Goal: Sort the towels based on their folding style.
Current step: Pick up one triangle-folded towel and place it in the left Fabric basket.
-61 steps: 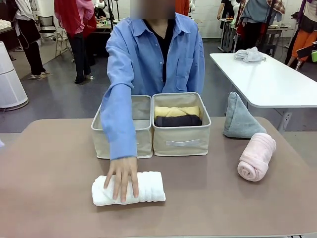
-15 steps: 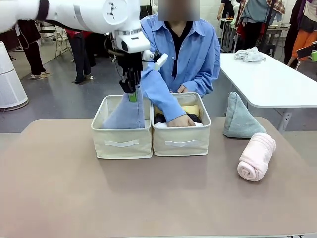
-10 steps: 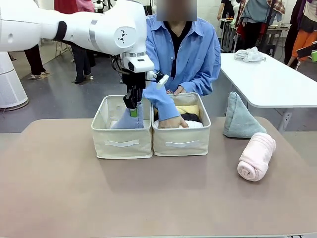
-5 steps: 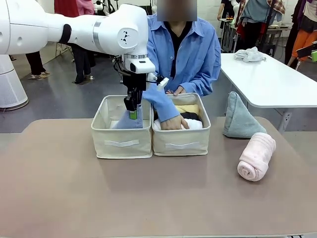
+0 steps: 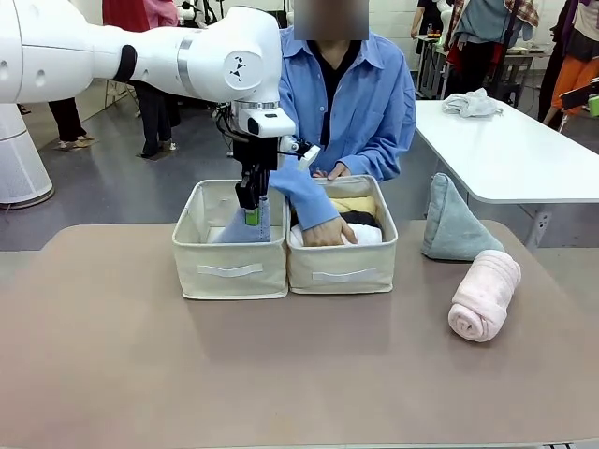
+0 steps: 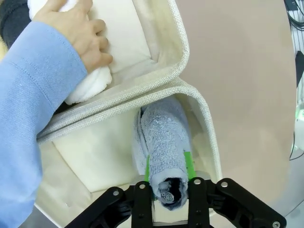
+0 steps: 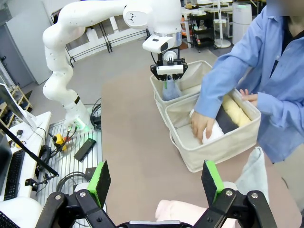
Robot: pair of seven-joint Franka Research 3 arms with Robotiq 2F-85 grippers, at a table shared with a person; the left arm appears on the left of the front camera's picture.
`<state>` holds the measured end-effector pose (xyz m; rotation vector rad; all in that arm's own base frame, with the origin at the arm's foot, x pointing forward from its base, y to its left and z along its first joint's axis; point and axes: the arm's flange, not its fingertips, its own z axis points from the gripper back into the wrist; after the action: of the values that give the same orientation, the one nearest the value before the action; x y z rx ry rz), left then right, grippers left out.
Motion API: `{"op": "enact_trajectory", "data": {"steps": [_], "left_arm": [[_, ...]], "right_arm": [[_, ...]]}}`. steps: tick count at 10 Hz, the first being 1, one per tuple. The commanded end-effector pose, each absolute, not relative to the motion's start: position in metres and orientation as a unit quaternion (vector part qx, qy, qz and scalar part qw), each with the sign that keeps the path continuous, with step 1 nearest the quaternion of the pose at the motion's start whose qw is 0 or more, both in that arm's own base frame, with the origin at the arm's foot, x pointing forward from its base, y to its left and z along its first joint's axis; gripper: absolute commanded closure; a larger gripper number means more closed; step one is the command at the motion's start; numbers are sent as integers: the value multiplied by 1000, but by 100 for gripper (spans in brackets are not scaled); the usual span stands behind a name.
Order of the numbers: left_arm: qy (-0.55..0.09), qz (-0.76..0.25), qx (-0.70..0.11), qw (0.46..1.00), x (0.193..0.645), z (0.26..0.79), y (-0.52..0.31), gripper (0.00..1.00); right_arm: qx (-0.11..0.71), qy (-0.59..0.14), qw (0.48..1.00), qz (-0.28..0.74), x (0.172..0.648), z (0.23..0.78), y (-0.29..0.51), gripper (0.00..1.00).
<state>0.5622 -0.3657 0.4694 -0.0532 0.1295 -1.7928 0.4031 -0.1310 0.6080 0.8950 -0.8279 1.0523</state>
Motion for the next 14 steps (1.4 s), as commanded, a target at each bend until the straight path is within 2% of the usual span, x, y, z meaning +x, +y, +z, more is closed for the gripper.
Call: {"op": "enact_trajectory", "data": {"steps": [1,2,11,14], "left_arm": [[60,-774,-31,630,564,475,-370,6],[61,-775,-32,629,564,474,-370,0],[42,-785,-9,619,554,491,-364,0],[-41,-804,-24,592,509,568,-300,0]], "right_arm": [[403,-374,689,472,403,608,-131,0],[403,-374,689,472,403,608,-131,0],[403,-374,689,472,403,608,-131,0],[403,-374,689,472,403,608,-131,0]]}}
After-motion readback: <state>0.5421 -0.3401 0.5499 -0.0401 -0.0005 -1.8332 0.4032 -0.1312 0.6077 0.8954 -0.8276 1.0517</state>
